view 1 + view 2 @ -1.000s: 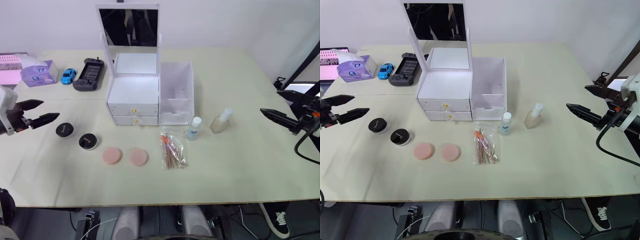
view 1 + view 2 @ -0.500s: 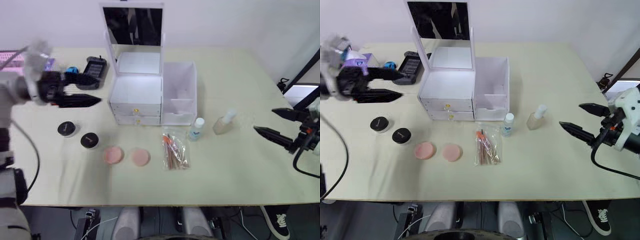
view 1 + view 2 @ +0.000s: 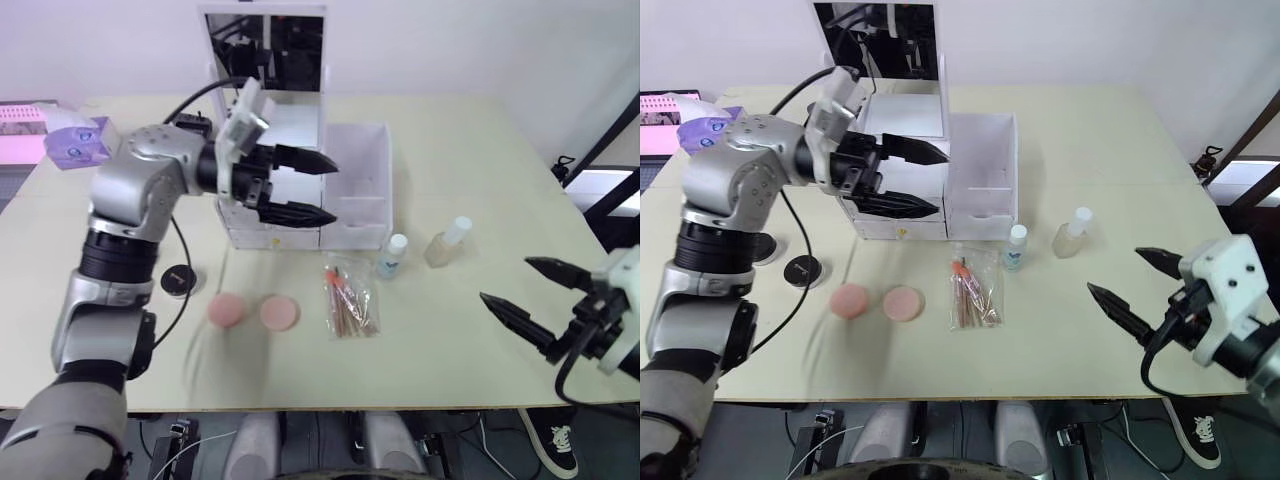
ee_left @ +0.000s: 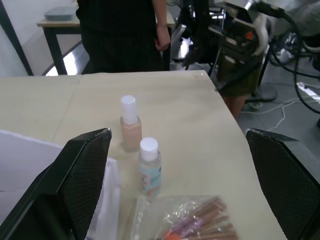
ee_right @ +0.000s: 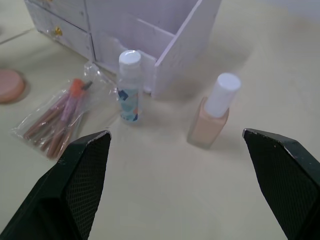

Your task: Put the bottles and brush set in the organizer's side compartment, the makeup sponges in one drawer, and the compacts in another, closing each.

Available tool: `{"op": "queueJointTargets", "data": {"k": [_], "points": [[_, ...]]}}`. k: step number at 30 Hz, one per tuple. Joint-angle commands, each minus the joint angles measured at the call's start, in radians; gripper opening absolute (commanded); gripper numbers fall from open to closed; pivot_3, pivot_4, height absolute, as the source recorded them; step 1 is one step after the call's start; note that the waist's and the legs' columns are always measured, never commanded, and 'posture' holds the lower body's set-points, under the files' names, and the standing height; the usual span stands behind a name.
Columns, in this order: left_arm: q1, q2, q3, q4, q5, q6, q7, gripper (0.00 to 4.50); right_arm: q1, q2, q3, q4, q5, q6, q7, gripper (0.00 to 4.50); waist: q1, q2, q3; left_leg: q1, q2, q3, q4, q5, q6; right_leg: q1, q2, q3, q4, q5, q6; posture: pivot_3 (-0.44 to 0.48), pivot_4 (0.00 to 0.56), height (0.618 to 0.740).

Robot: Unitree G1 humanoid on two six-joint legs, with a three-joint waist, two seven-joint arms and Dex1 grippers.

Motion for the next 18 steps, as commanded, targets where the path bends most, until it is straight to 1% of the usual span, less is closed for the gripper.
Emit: {"op": "queueJointTargets", "data": {"k": [1,3,6,8,10,13,15,18], "points": [[-0.034,-0.006,-0.011,-0.043,-0.011,0.014,-0.004,4.5,0.033,0.031,-0.043,-0.06,0.024,-0.038,-0.053,4.47,-0.003,0.0,0.0,0.0,0.0,0.0,0.0,0.0,0.0,0.0,0.0,0.0,0.0,0.0,0.0,0.0,0.15,0.74],[-0.041,-0.005,-0.016,-0.039,-0.009,0.014,-0.007,4.5,0.038,0.028,-0.026,-0.061,0.015,-0.054,-0.07,4.47,-0.005,0.0,0.0,0.0,0.0,0.0,0.001,0.0,0.0,0.0,0.0,0.0,0.0,0.0,0.0,0.0,0.15,0.74],[-0.046,-0.004,-0.013,-0.041,-0.016,0.02,-0.009,4.5,0.008,0.002,0.016,-0.033,0.001,-0.072,-0.091,4.47,-0.003,0.0,0.0,0.0,0.0,0.0,0.003,0.0,0.0,0.0,0.0,0.0,0.0,0.001,-0.001,0.0,0.15,0.74],[-0.037,0.007,-0.003,-0.062,-0.03,0.043,-0.006,4.5,-0.043,-0.054,0.076,0.01,-0.02,-0.075,-0.086,4.47,-0.005,0.0,0.0,0.0,0.0,0.0,0.004,0.0,0.0,0.001,0.0,0.0,0.0,0.001,-0.001,0.0,0.15,0.74],[-0.022,0.017,0.009,-0.088,-0.045,0.064,0.006,4.5,-0.099,-0.11,0.129,0.062,-0.006,-0.054,-0.075,4.47,-0.006,0.0,0.0,-0.001,0.0,0.001,0.007,0.0,0.0,0.001,-0.001,0.0,0.0,0.001,-0.001,0.0,0.15,0.74],[0.003,0.022,0.021,-0.121,-0.055,0.079,0.037,4.5,-0.186,-0.158,0.195,0.129,0.013,-0.036,-0.078,4.47,-0.002,0.0,0.0,-0.002,0.0,0.0,0.008,0.0,0.0,0.001,-0.001,0.0,0.0,0.001,-0.002,0.0,0.15,0.74],[0.037,0.032,0.022,-0.159,-0.049,0.076,0.066,4.5,-0.278,-0.18,0.269,0.194,-0.015,-0.048,-0.09,4.47,-0.001,0.0,0.0,-0.002,0.0,0.0,0.007,0.0,0.0,0.001,-0.001,0.0,0.0,0.001,-0.002,0.0,0.15,0.74],[0.082,0.041,0.04,-0.221,-0.061,0.087,0.115,4.5,-0.368,-0.16,0.342,0.26,-0.029,-0.067,-0.099,4.47,-0.002,0.0,0.001,-0.003,0.0,0.0,0.007,-0.001,0.001,0.0,-0.001,0.0,-0.001,0.001,-0.002,0.0,0.15,0.74]]}}
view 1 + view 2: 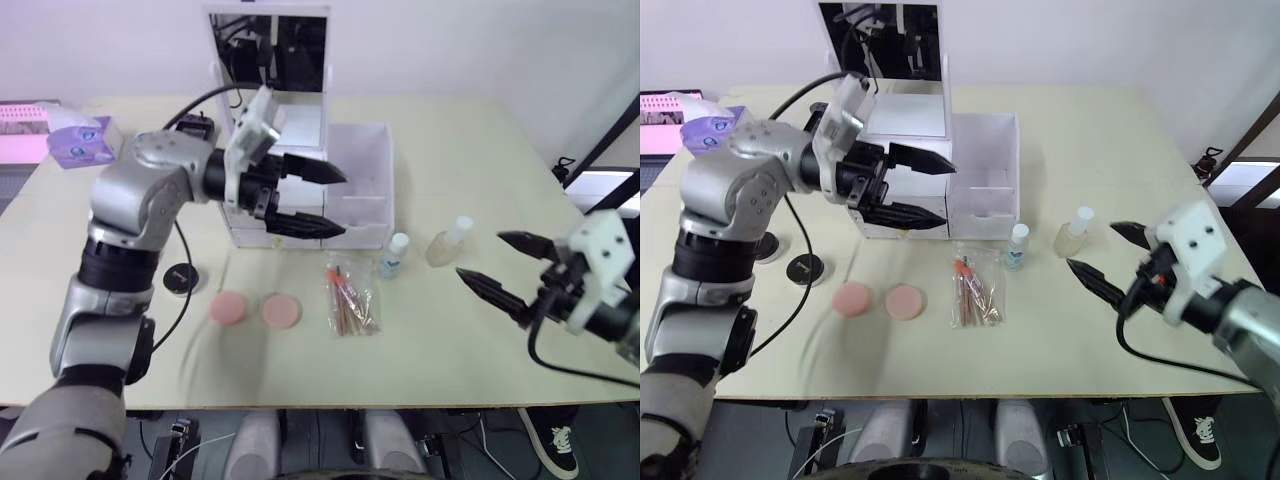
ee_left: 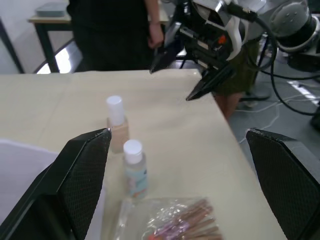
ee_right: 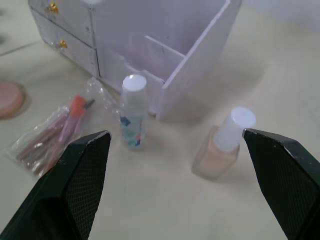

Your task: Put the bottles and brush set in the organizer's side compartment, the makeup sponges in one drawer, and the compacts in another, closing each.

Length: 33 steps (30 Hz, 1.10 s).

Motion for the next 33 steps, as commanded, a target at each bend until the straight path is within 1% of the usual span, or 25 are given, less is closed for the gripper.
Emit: {"op": "queueJointTargets", "data": {"k": [1,4,8,12,16,20,26,27,29,31,33], "points": [[0.025,0.013,0.045,-0.091,-0.03,0.02,0.057,4.5,-0.064,0.013,0.057,0.056,-0.017,-0.031,-0.01,4.47,0.001,0.0,0.0,0.0,0.0,0.0,0.0,0.0,0.001,0.0,0.0,0.0,0.0,0.001,-0.001,0.0,0.15,0.74],[0.069,0.027,0.05,-0.149,-0.043,0.035,0.089,4.5,-0.114,0.028,0.118,0.112,-0.049,-0.057,-0.012,4.47,0.001,0.0,0.0,-0.001,0.0,-0.001,-0.001,-0.001,0.002,0.0,0.001,0.0,0.0,0.001,-0.001,0.0,0.15,0.74],[0.093,0.03,0.064,-0.187,-0.055,0.049,0.133,4.5,-0.171,0.058,0.193,0.205,-0.108,-0.098,-0.014,4.47,0.0,0.0,0.0,-0.001,-0.001,-0.001,0.0,-0.001,0.002,0.0,0.0,0.0,-0.001,0.0,-0.001,0.0,0.15,0.74],[0.119,0.051,0.076,-0.223,-0.074,0.051,0.15,4.5,-0.206,0.095,0.235,0.268,-0.167,-0.154,-0.02,4.47,-0.001,0.0,0.0,0.0,-0.001,-0.001,0.0,-0.001,0.002,0.0,0.0,0.0,0.0,-0.001,0.001,0.0,0.15,0.74],[0.147,0.09,0.092,-0.247,-0.093,0.054,0.155,4.5,-0.212,0.126,0.248,0.289,-0.215,-0.19,-0.044,4.47,-0.002,0.001,0.001,0.0,-0.001,-0.001,0.0,-0.001,0.002,0.0,0.001,0.0,0.0,0.0,0.0,0.0,0.15,0.74],[0.155,0.091,0.092,-0.261,-0.094,0.049,0.164,4.5,-0.23,0.134,0.272,0.331,-0.259,-0.194,-0.056,4.47,-0.001,0.001,0.001,0.0,-0.001,-0.001,0.0,-0.001,0.002,0.0,0.001,0.0,0.0,0.0,-0.001,0.0,0.15,0.74],[0.161,0.106,0.109,-0.264,-0.112,0.055,0.181,4.5,-0.235,0.153,0.302,0.397,-0.303,-0.23,-0.035,4.47,-0.001,0.001,0.001,0.0,-0.001,-0.001,0.0,-0.001,0.002,0.0,0.001,0.0,0.0,0.0,0.0,0.0,0.15,0.74],[0.161,0.107,0.111,-0.262,-0.115,0.054,0.184,4.5,-0.24,0.159,0.301,0.414,-0.308,-0.24,-0.032,4.23,-0.001,0.001,0.001,0.0,-0.001,-0.001,0.0,-0.001,0.002,0.0,0.001,0.0,0.0,0.0,0.0,0.0,0.15,0.74],[0.162,0.109,0.112,-0.262,-0.118,0.052,0.187,4.5,-0.247,0.167,0.303,0.437,-0.319,-0.256,-0.031,3.59,-0.002,0.001,0.001,0.0,-0.001,-0.001,0.0,-0.001,0.002,0.0,0.001,0.0,0.0,0.0,0.0,0.0,0.15,0.74],[0.162,0.11,0.111,-0.262,-0.119,0.049,0.189,4.5,-0.248,0.172,0.308,0.447,-0.33,-0.267,-0.03,2.65,-0.002,0.001,0.001,0.0,-0.001,-0.001,0.0,-0.001,0.002,0.0,0.001,0.0,0.0,0.0,0.0,0.0,0.15,0.74],[0.16,0.109,0.11,-0.26,-0.118,0.044,0.192,4.5,-0.246,0.175,0.311,0.451,-0.337,-0.269,-0.028,2.65,-0.002,0.001,0.001,0.0,-0.001,-0.001,0.0,-0.001,0.002,0.0,0.001,0.0,0.0,0.0,0.0,0.0,0.15,0.74]]}}
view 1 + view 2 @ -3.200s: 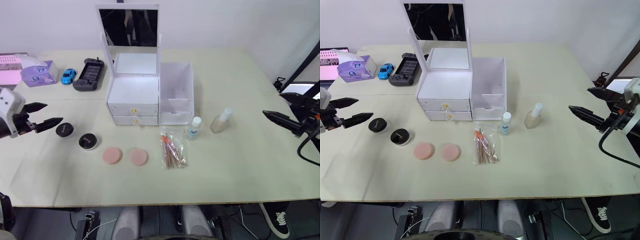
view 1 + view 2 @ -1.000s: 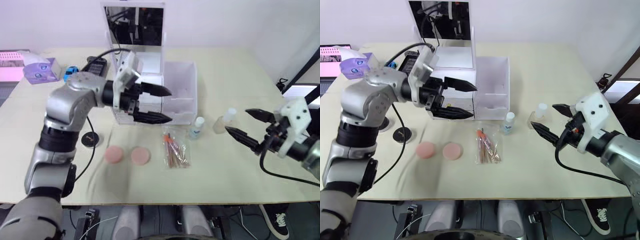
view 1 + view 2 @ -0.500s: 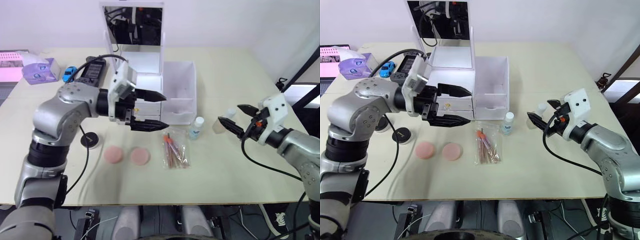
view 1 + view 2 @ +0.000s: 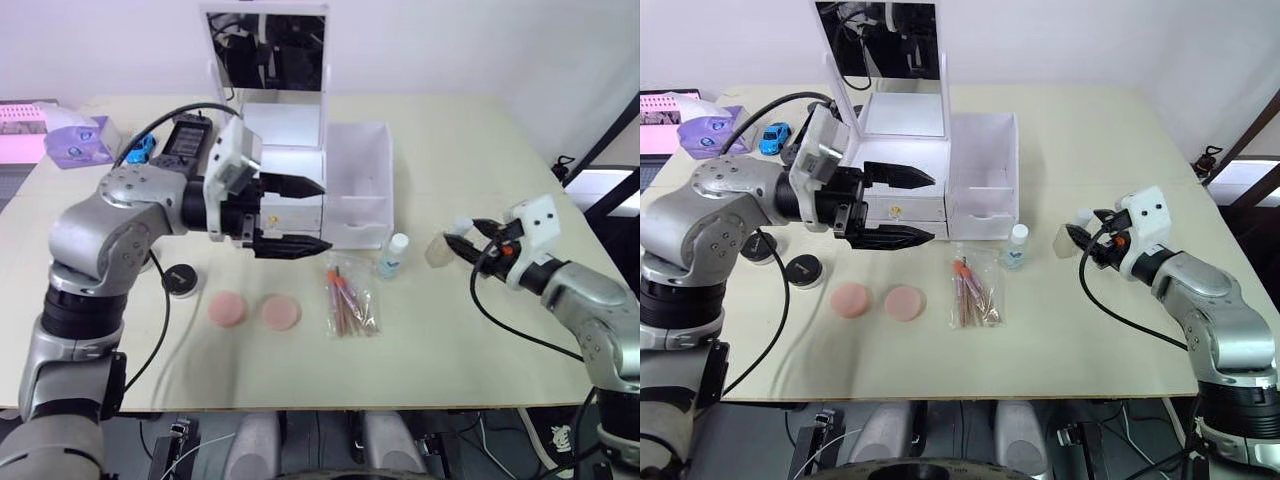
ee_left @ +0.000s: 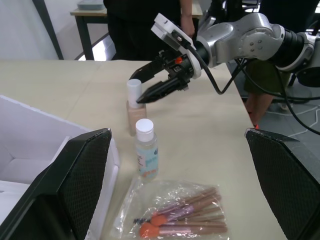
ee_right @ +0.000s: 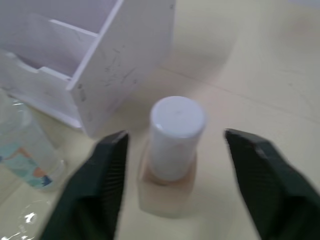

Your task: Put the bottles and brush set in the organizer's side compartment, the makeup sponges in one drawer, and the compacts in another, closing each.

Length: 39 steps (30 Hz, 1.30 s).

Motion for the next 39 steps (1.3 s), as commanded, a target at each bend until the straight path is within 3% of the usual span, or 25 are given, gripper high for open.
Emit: {"op": "queueJointTargets", "data": {"k": [1,15,18,20,31,39], "points": [[-0.005,0.009,0.029,-0.018,-0.011,-0.021,0.006,4.5,-0.014,0.009,-0.011,-0.013,-0.011,-0.025,0.004,2.65,0.0,0.0,0.0,0.0,0.0,0.0,0.0,0.0,0.0,0.0,0.0,0.0,0.0,0.0,0.0,0.0,0.15,0.74],[-0.013,-0.002,0.012,-0.006,0.009,-0.042,0.028,4.5,-0.031,0.031,-0.011,-0.012,-0.001,0.0,0.017,2.65,0.0,0.0,0.0,0.0,0.0,0.0,0.0,0.0,0.0,0.0,0.0,0.0,0.0,0.0,0.0,0.0,0.15,0.74],[-0.012,-0.005,0.002,-0.002,0.021,-0.051,0.031,4.5,-0.032,0.037,-0.007,0.003,-0.008,-0.011,0.021,1.86,0.0,0.0,0.0,0.0,0.0,0.0,0.0,0.0,0.0,0.0,0.0,0.0,0.0,0.0,0.0,0.0,0.15,0.74],[-0.013,-0.01,0.003,-0.002,0.02,-0.052,0.034,4.5,-0.036,0.038,-0.005,0.011,-0.016,-0.033,0.031,0.91,0.0,0.0,0.0,0.0,0.0,0.0,0.0,0.0,0.0,0.0,0.0,0.0,0.0,0.0,0.0,0.0,0.15,0.74],[0.022,-0.014,0.007,0.018,0.041,-0.08,0.044,4.5,-0.055,0.008,-0.048,-0.001,0.004,-0.054,0.075,0.91,0.0,0.001,0.0,0.0,0.0,0.0,0.0,0.0,0.0,0.0,0.0,0.0,0.0,0.0,0.0,0.0,0.15,0.74],[0.07,0.018,0.034,0.084,0.09,-0.141,0.049,4.5,-0.306,-0.09,-0.03,-0.105,0.168,0.155,0.127,0.91,-0.006,0.005,0.003,0.001,0.001,0.0,-0.001,0.0,0.0,-0.001,0.001,0.0,0.0,0.0,0.0,0.0,0.15,0.74]]}}
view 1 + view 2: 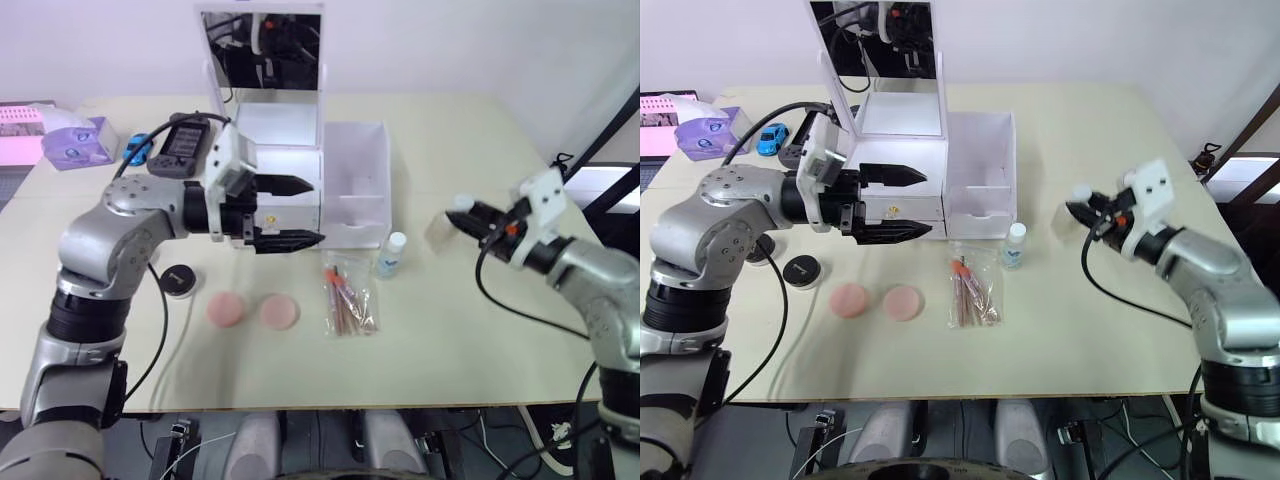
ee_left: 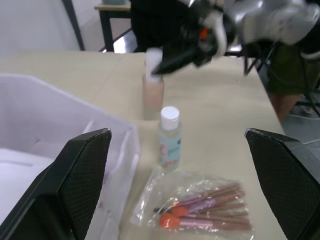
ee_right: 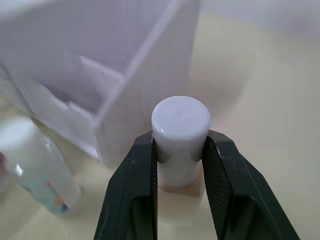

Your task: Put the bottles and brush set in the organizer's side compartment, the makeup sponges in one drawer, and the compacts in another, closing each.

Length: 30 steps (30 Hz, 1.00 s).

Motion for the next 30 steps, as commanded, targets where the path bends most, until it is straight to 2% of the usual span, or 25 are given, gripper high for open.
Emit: {"op": "queueJointTargets", "data": {"k": [1,2,6,7,8,10,14,19,30], "points": [[0.025,0.026,0.034,0.01,0.029,-0.046,0.006,4.5,-0.155,-0.056,0.027,-0.079,0.072,0.11,0.019,0.91,0.0,0.001,0.001,0.0,0.0,0.0,0.0,0.0,0.0,0.0,0.0,0.0,0.0,0.0,0.0,0.0,0.15,0.74],[0.035,0.03,0.033,0.014,0.039,-0.052,0.01,4.5,-0.205,-0.065,0.068,-0.089,0.057,0.132,0.014,0.91,-0.001,0.001,0.001,0.0,0.0,0.0,-0.001,0.0,0.0,0.0,0.0,0.0,0.0,0.001,-0.002,0.0,0.15,0.74],[0.061,0.027,0.035,0.011,0.062,-0.082,0.029,4.5,-0.401,0.028,0.161,-0.066,0.015,0.262,-0.145,0.91,0.002,0.0,0.001,-0.001,0.0,0.0,-0.002,0.0,0.0,-0.001,0.0,0.0,-0.001,0.002,-0.003,0.0,0.15,0.74],[0.068,0.023,0.04,0.006,0.06,-0.082,0.035,4.5,-0.458,0.065,0.16,-0.044,0.049,0.378,-0.18,0.91,0.002,0.0,0.001,-0.001,0.0,0.0,-0.002,0.0,0.0,-0.002,0.0,0.0,-0.001,0.002,-0.003,0.0,0.15,0.74],[0.071,0.021,0.042,0.003,0.059,-0.083,0.038,4.5,-0.498,0.092,0.156,-0.028,0.076,0.466,-0.203,0.91,0.002,0.001,0.001,-0.001,0.0,0.0,-0.002,0.0,0.0,-0.002,0.0,0.0,-0.001,0.002,-0.003,0.0,0.15,0.74],[0.083,0.018,0.05,-0.014,0.048,-0.072,0.045,4.5,-0.533,0.153,0.192,-0.016,0.05,0.484,-0.244,0.91,0.008,0.0,0.001,-0.002,0.0,0.0,-0.002,0.0,0.0,-0.002,-0.001,0.0,-0.001,0.002,-0.004,0.0,0.15,0.74],[0.09,0.018,0.054,-0.025,0.044,-0.067,0.051,4.5,-0.526,0.208,0.228,-0.032,0.029,0.518,-0.275,0.91,0.006,0.0,0.001,-0.003,-0.001,0.0,-0.003,0.0,0.0,-0.003,-0.002,0.0,-0.002,0.002,-0.003,0.0,0.15,0.74],[0.089,0.022,0.054,-0.024,0.049,-0.069,0.051,4.5,-0.505,0.281,0.193,-0.03,0.015,0.579,-0.349,0.91,0.002,0.0,0.001,-0.004,-0.001,0.0,-0.004,0.0,0.0,-0.004,-0.001,0.0,-0.001,0.002,-0.003,0.0,0.15,0.74],[0.052,0.015,0.025,-0.019,0.045,-0.048,0.033,4.5,-0.403,0.388,0.171,0.013,-0.099,0.491,-0.478,0.91,-0.001,0.0,0.001,-0.002,-0.001,0.0,-0.005,0.0,0.0,-0.004,-0.001,0.0,0.0,0.002,-0.003,0.0,0.15,0.74]]}}
